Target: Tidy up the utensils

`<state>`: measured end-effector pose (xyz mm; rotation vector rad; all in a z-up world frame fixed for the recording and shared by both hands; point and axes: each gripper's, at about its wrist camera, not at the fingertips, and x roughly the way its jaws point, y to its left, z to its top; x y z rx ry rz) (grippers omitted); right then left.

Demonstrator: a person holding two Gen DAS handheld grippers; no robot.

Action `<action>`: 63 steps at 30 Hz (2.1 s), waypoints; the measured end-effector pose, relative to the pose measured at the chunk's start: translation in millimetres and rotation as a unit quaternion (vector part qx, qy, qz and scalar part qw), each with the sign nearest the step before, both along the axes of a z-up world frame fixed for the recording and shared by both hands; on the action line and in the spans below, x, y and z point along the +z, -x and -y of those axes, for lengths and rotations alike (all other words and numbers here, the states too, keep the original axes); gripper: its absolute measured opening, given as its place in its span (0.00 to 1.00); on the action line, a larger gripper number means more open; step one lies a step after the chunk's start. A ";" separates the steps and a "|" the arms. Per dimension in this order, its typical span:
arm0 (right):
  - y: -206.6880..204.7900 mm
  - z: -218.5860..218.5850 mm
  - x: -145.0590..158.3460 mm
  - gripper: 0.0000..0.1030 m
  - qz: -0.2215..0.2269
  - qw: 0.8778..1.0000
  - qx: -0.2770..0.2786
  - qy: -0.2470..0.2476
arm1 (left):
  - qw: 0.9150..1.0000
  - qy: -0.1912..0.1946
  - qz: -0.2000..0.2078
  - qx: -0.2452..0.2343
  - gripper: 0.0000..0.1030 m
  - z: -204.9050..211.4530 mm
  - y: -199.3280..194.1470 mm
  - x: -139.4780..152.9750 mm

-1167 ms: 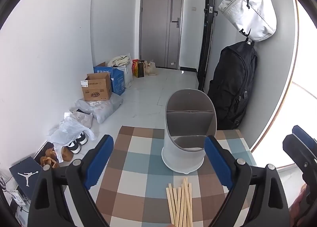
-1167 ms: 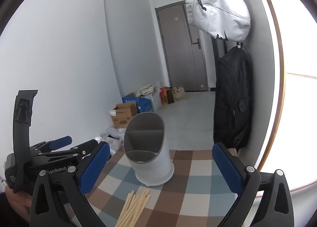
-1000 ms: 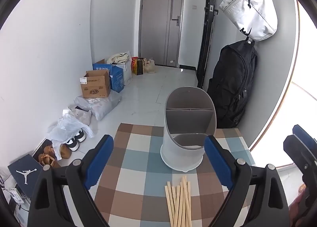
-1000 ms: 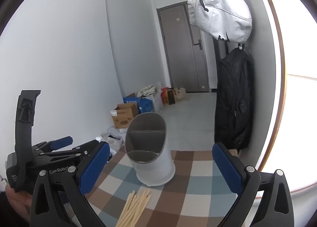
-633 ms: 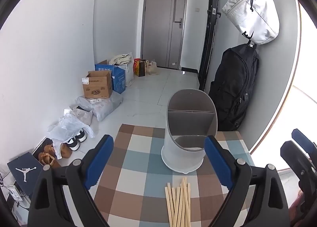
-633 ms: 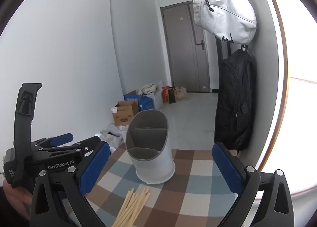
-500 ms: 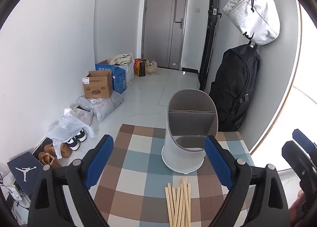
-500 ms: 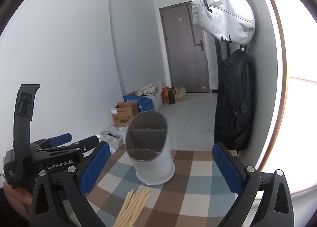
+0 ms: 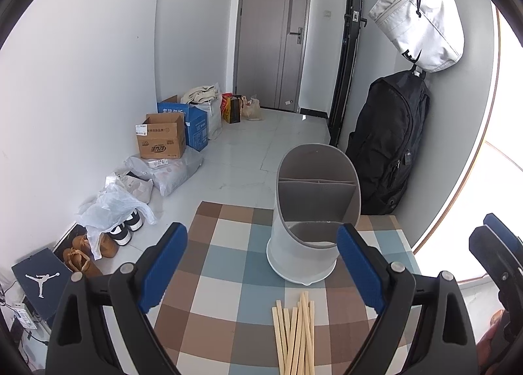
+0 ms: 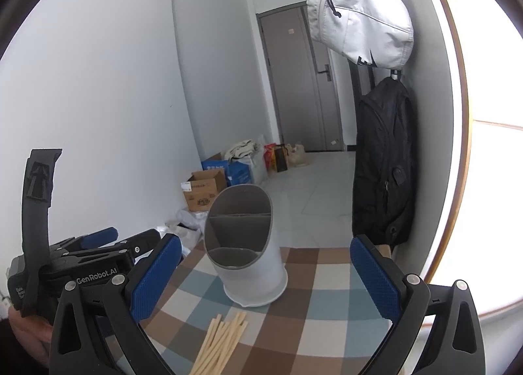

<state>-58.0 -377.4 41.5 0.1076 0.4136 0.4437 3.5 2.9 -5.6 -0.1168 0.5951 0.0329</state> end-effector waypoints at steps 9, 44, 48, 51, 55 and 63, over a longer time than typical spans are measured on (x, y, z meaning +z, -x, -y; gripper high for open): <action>0.6 -0.6 -1.3 1.00 0.001 1.000 -0.001 0.000 | 1.000 0.001 -0.004 0.000 0.87 -1.4 -0.1 -2.7; -4.3 1.1 -6.0 1.00 -0.020 1.000 -0.004 -0.007 | 1.000 -0.011 -0.018 0.002 0.87 0.8 -4.3 -3.9; -11.3 -1.6 -13.9 1.00 -0.046 0.999 0.004 -0.003 | 0.999 -0.004 -0.035 0.008 0.87 -8.7 -8.7 -8.2; -22.9 -7.2 -28.5 1.00 -0.095 0.995 0.022 -0.003 | 0.998 0.011 -0.055 0.012 0.87 -22.3 -13.5 -12.5; -47.1 -21.5 -66.7 0.95 -0.213 0.976 0.049 -0.009 | 0.996 0.029 -0.084 0.019 0.87 -34.7 -21.8 -19.0; -70.6 -66.2 -137.4 0.54 -0.365 0.926 0.092 0.020 | 0.989 0.054 -0.127 0.044 0.87 -56.3 -32.4 -29.9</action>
